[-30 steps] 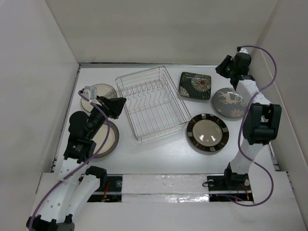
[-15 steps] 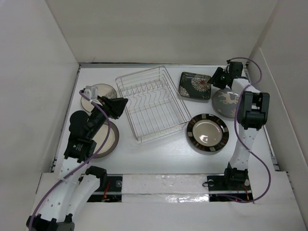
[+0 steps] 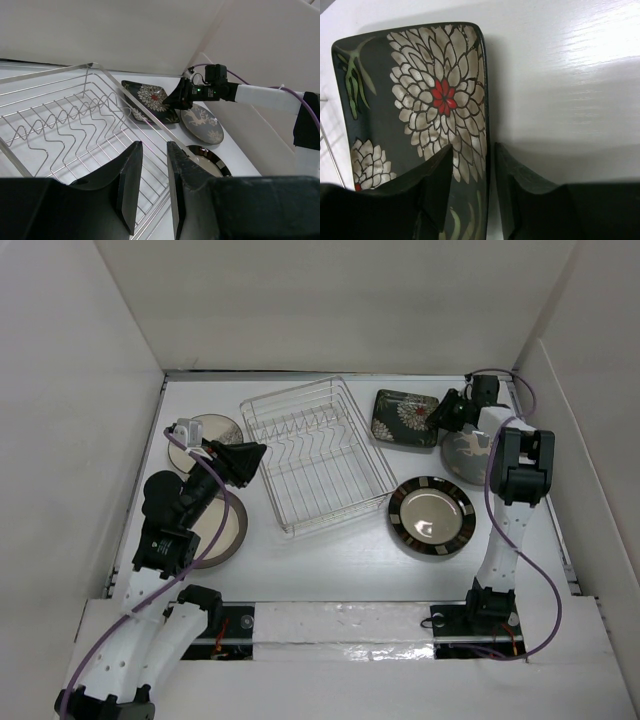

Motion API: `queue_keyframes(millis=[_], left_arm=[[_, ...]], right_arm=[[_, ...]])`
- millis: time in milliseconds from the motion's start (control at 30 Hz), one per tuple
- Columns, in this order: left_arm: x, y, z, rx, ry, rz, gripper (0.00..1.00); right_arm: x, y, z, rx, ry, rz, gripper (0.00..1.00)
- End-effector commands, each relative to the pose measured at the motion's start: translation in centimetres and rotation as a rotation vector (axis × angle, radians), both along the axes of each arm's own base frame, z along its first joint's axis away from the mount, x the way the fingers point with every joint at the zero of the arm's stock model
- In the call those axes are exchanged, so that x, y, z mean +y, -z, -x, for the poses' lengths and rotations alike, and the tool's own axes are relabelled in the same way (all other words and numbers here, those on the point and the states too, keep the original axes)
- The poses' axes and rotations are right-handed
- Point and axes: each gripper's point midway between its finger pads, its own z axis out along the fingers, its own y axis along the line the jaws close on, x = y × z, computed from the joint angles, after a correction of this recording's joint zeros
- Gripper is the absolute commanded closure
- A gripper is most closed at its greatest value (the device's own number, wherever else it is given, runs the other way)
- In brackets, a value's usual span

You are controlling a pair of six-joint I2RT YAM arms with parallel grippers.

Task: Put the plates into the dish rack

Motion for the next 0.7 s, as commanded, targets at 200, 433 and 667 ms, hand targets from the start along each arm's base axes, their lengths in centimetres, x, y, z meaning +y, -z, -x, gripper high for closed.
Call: queue_keyframes(millis=[200, 433, 667], left_arm=[[0.1, -2.4, 0.5, -0.083, 0.003, 0.016, 0.76], [0.0, -2.1, 0.4, -0.076, 0.006, 0.015, 0.76], [0.0, -2.2, 0.5, -0.078, 0.008, 0.015, 0.76]], right_arm=[[0.4, 1.3, 0.2, 0.03, -0.01, -0.067, 0.89], [-2.6, -8.3, -1.5, -0.229, 0.164, -0.097, 1.0], [-3.4, -23.7, 0.0, -0.571, 0.334, -0.081, 1.0]])
